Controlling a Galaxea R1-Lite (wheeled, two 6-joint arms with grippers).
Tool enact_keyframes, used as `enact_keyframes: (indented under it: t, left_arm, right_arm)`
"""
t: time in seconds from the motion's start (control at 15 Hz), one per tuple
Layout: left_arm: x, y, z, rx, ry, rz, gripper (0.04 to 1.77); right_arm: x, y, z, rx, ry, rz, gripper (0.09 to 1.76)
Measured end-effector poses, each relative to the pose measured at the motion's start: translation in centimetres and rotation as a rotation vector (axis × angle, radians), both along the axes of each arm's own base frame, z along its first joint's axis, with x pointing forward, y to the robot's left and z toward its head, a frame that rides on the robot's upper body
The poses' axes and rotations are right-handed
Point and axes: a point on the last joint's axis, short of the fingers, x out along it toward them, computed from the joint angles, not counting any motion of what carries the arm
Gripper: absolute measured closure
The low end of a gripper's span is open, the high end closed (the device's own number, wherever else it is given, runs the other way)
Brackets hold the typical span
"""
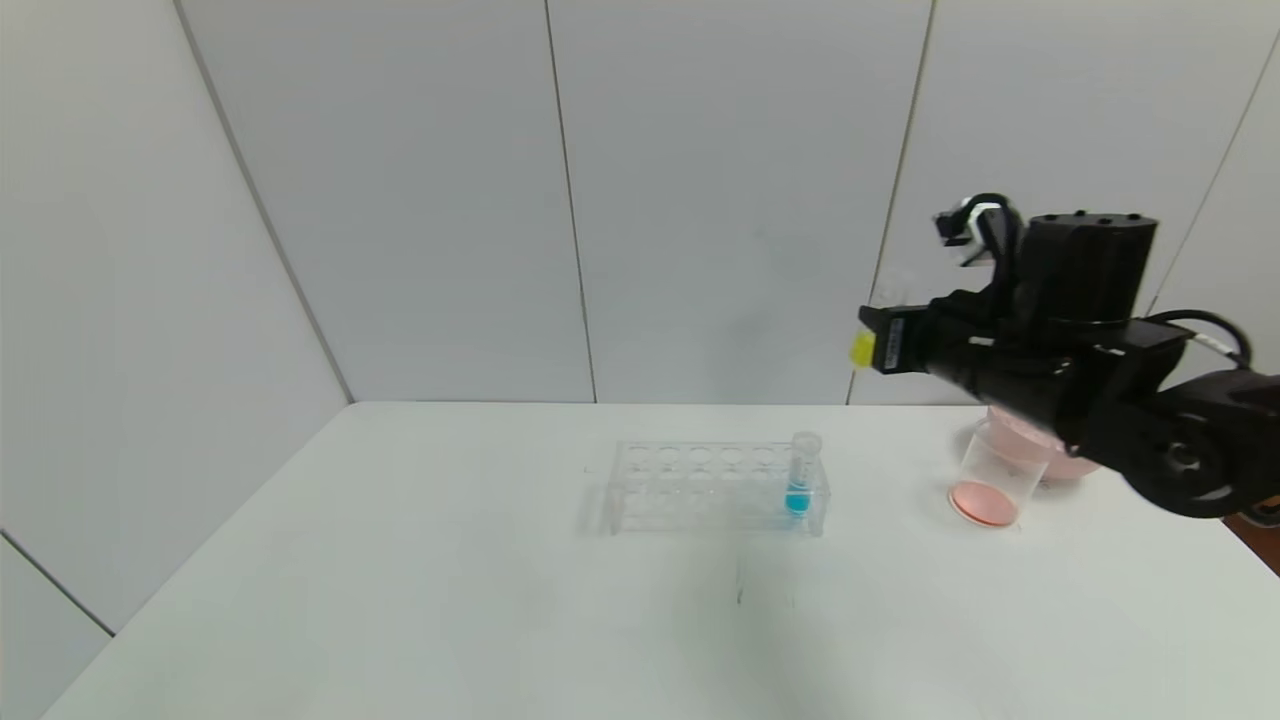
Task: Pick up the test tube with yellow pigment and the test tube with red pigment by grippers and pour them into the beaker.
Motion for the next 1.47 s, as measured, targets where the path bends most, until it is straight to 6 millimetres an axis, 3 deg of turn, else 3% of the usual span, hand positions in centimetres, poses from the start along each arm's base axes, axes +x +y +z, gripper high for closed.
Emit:
enact_keyframes:
  t: [0.27, 0.47, 0.6, 0.8, 1.07, 1.47]
  left_arm:
    - [0.0, 0.0, 0.0, 0.000, 0.000, 0.000, 0.05]
    - [0.0, 0.0, 0.0, 0.000, 0.000, 0.000, 0.05]
    - [0.0, 0.0, 0.0, 0.000, 0.000, 0.000, 0.05]
    - [0.0, 0.0, 0.0, 0.000, 0.000, 0.000, 0.05]
    - [0.0, 0.0, 0.0, 0.000, 0.000, 0.000, 0.05]
    - [0.0, 0.0, 0.0, 0.000, 0.000, 0.000, 0.05]
  right_arm:
    - [0.0, -10.4, 1.5, -0.003, 0.002, -0.029, 1.36]
    - [-0.6, -17.0, 1.0, -0.032, 0.011, -0.069, 1.36]
    - [-0.9, -20.5, 0.6, -0.084, -0.007, -0.055, 1.36]
    - [-0.3, -24.7, -0.4, -0.326, -0.137, 0.007, 1.36]
    - [0.7, -27.0, -3.2, -0.562, -0.187, 0.046, 1.36]
    - [1.8, -26.0, -4.8, -0.848, -0.258, 0.146, 1.36]
